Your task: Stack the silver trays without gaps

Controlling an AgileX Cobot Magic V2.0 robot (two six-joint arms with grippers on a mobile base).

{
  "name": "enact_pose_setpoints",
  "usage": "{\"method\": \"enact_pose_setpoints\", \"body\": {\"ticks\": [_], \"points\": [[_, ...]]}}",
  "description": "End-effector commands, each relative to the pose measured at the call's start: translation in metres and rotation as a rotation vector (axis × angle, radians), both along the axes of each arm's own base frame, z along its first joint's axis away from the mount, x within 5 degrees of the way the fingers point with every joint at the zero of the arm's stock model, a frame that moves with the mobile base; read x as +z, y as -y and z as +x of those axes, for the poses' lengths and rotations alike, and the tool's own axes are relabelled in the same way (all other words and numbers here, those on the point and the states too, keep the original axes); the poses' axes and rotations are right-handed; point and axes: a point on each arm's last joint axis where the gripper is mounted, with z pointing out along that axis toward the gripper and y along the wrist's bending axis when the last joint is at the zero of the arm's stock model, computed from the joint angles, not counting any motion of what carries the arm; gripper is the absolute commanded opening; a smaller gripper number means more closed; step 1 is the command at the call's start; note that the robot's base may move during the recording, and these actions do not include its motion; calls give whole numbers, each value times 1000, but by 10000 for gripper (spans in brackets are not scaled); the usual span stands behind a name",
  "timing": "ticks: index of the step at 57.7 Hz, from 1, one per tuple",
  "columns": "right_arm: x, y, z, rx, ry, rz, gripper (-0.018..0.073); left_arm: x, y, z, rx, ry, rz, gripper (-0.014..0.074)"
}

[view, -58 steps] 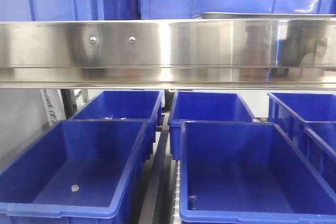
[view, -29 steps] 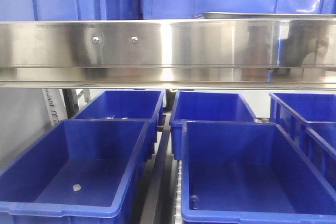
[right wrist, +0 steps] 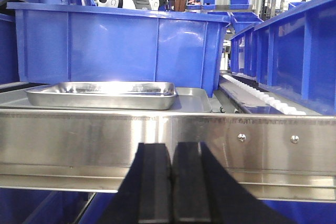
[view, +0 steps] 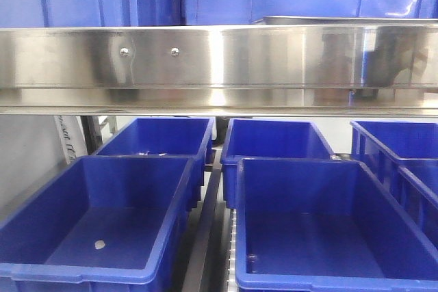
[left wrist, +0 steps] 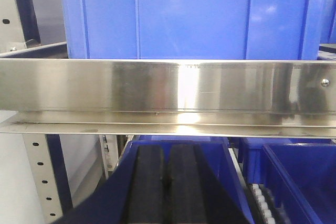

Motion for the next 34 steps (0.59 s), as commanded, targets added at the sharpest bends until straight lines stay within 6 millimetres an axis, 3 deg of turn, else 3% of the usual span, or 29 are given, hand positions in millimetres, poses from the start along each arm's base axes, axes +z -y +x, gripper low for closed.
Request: {"method": "enact_pose_setpoints", "body": {"ticks": [1, 34], "points": [[2, 0, -1, -4, 19, -2, -78, 2, 0, 0, 2, 16, -9, -7], [2, 0, -1, -4, 19, -2, -78, 2, 0, 0, 2, 18, -9, -7]]}}
